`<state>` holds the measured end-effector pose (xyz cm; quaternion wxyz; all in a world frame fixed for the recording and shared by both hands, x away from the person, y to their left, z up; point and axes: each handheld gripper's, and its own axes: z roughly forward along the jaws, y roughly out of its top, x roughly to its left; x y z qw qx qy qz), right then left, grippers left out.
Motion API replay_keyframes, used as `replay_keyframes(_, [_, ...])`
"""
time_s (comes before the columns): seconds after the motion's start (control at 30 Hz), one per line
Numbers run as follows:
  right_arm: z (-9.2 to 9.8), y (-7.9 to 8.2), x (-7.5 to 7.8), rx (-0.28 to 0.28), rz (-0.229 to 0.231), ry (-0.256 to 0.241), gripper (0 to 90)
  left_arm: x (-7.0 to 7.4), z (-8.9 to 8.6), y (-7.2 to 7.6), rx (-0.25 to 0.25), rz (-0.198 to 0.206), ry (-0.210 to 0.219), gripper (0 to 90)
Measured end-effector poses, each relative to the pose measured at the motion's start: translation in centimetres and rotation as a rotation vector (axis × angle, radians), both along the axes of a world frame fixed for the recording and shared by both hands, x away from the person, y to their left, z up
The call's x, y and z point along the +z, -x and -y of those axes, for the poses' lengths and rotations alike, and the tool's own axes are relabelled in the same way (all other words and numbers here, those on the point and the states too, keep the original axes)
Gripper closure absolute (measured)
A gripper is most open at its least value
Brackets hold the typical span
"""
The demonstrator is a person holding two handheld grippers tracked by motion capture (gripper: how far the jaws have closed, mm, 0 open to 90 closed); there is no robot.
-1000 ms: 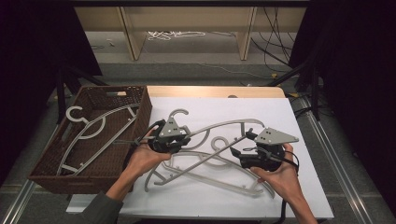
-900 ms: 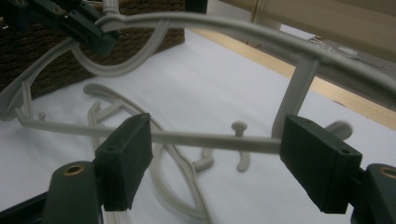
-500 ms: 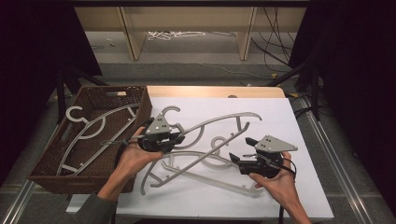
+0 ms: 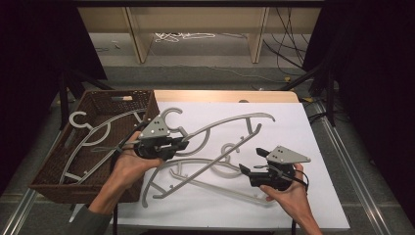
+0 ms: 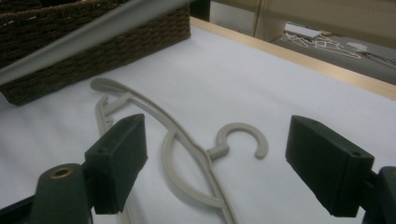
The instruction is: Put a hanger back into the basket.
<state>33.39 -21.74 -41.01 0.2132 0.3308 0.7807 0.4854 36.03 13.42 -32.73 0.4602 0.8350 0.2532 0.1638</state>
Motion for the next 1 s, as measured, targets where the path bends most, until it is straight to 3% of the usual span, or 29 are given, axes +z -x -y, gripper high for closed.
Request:
replay_keyframes(0.17, [0.1, 0.2, -0.2, -0.007, 0.0, -0.002, 21.5, 1.6, -0.3, 0.0, 0.027, -0.003, 0.015, 81.6])
replay_keyframes(0.2, [0.1, 0.2, -0.3, -0.011, 0.002, -0.005, 21.5, 2.1, -0.5, 0.0, 0.017, -0.005, -0.002, 81.6])
replay_keyframes(0.3, [0.2, 0.3, -0.3, -0.008, -0.003, -0.002, 21.6, 3.2, -0.8, -0.1, 0.015, -0.009, 0.027, 81.6])
replay_keyframes(0.53, [0.5, 0.4, -0.4, -0.012, -0.006, -0.002, 21.5, 5.6, -2.5, -0.5, 0.05, 0.004, 0.02, 81.6])
replay_keyframes(0.63, [0.6, 0.5, -0.4, -0.019, -0.013, 0.007, 21.5, 6.6, -4.3, -1.0, 0.086, 0.023, -0.008, 81.6])
replay_keyframes(0.77, [0.5, 0.5, -0.7, -0.01, -0.006, -0.014, 21.5, 6.7, -6.2, -1.8, 0.139, 0.035, -0.014, 81.6])
replay_keyframes(0.9, [0.5, 0.5, -0.7, -0.015, -0.017, 0.0, 21.5, 6.8, -8.4, -2.7, 0.21, 0.045, -0.033, 81.6])
replay_keyframes(1.0, [0.5, 0.5, -0.8, -0.018, -0.02, 0.003, 21.5, 6.8, -10.0, -3.4, 0.267, 0.053, -0.092, 81.6])
